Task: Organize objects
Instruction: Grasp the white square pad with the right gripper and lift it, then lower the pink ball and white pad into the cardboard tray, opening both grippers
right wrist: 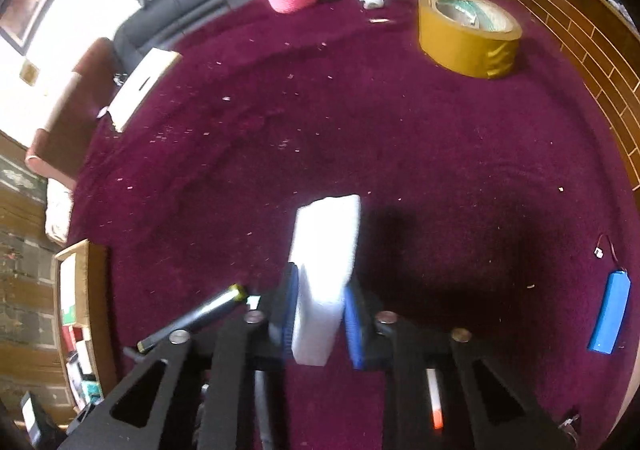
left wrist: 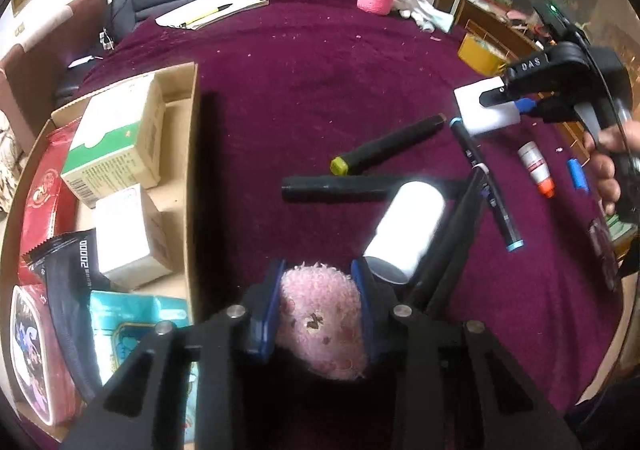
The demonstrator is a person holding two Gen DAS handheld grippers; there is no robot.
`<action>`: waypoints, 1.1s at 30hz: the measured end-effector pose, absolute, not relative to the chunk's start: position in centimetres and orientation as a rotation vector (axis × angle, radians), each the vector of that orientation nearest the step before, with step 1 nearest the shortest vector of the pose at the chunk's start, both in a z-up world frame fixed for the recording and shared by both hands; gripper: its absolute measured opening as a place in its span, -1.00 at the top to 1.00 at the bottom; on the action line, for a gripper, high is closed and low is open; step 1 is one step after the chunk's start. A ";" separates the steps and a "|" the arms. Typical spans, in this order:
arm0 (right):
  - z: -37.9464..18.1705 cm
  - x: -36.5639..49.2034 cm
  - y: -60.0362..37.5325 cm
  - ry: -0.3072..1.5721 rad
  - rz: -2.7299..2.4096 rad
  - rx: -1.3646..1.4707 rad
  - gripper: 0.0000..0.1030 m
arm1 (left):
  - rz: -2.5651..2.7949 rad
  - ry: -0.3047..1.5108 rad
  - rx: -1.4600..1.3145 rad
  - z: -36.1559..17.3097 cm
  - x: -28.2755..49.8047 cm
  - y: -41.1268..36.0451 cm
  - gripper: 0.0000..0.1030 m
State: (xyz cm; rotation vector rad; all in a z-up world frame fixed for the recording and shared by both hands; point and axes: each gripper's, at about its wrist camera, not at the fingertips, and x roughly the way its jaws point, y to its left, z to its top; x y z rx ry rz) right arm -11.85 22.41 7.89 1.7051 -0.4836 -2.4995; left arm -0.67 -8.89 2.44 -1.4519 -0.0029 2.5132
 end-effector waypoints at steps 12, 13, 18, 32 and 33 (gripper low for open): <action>10.8 -8.7 19.0 -0.521 -2.435 1.561 0.70 | 2.525 -0.064 -1.417 4.1 0.1 -9.2 0.37; 11.0 -8.4 18.9 -0.528 -2.431 1.554 0.70 | 2.528 -0.065 -1.410 4.2 0.3 -9.3 0.37; 12.1 -7.3 17.6 -0.517 -2.417 1.516 0.70 | 2.535 -0.079 -1.371 5.3 1.2 -9.4 0.37; 16.3 -4.9 9.3 -0.505 -2.244 1.393 0.69 | 2.612 -0.163 -1.264 9.3 3.3 -13.4 0.37; 16.5 -4.8 8.3 -0.505 -2.221 1.385 0.69 | 2.623 -0.176 -1.254 9.6 3.5 -14.0 0.37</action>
